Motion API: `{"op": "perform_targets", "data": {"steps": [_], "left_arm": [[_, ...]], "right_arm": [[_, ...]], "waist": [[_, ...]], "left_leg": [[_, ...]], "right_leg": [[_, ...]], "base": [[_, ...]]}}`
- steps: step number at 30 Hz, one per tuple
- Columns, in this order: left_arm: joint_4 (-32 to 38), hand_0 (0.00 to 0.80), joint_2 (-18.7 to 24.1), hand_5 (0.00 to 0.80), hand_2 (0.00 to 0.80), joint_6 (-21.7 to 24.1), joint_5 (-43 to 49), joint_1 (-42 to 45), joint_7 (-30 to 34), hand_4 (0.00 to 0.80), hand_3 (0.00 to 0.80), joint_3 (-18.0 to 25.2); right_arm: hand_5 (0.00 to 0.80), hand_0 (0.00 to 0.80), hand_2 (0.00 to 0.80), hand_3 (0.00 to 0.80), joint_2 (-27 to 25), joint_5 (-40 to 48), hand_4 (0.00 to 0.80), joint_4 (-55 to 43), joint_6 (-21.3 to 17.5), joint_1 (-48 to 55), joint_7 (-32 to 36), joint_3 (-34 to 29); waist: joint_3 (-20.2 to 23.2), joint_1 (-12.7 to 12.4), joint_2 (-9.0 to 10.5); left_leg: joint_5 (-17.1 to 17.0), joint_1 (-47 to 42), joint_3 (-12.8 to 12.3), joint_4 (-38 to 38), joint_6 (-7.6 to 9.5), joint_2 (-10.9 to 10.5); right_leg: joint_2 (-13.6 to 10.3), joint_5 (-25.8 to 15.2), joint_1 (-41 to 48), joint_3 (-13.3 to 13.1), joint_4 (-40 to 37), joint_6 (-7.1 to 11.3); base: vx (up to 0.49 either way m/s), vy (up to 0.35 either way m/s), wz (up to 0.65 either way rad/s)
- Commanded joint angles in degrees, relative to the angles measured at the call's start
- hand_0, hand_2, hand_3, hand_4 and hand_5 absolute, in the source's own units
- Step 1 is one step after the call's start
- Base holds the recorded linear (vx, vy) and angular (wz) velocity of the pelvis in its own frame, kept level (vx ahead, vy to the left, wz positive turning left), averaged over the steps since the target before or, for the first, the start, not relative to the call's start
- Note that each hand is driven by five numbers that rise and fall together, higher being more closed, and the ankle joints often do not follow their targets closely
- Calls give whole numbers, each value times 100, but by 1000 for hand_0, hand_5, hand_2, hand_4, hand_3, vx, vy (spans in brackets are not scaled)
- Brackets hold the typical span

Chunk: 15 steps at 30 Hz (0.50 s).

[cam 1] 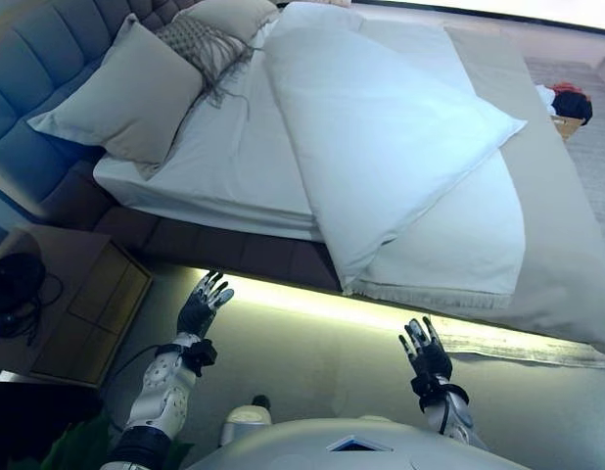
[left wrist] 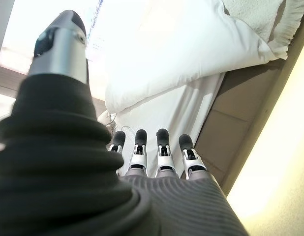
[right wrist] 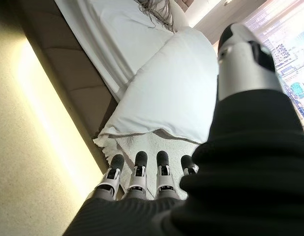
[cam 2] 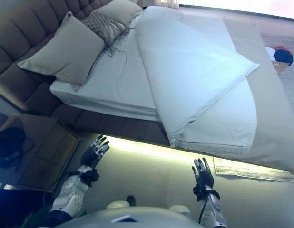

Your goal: Make the bed neatly

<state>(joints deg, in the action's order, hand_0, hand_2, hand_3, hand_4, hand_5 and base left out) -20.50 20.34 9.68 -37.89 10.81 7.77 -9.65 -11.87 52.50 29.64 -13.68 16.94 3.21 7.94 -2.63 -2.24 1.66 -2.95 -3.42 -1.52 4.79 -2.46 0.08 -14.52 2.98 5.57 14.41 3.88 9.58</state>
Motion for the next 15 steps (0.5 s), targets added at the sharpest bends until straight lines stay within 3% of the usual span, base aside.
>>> {"op": "perform_targets", "data": {"steps": [1,9,15], "left_arm": [[255,0,255,0,0,160,82,-345,97,0,0,313],[185,0,168,0,0,-12,249,-189,25,0,0,261],[202,0,216,0,0,-116,286,-229,341,0,0,228]], "right_arm": [[0,0,0,0,31,18,0,-328,-201,-218,152,-146],[0,0,0,0,38,7,0,-177,-189,-260,198,-186],[0,0,0,0,32,103,0,-357,-244,-135,11,-136]], "waist": [[-8,-6,-35],[-12,-115,-13],[-135,-140,-191]], "left_leg": [[476,117,-334,-517,624,-279],[673,275,-245,-840,754,-449],[718,326,-190,-1039,975,-549]], "right_leg": [[-289,-1175,-784,-447,601,-43],[-510,-1279,-868,-480,856,-44],[-698,-1601,-1366,-558,2419,-122]], "base": [[49,99,13],[47,66,2],[61,103,9]]}}
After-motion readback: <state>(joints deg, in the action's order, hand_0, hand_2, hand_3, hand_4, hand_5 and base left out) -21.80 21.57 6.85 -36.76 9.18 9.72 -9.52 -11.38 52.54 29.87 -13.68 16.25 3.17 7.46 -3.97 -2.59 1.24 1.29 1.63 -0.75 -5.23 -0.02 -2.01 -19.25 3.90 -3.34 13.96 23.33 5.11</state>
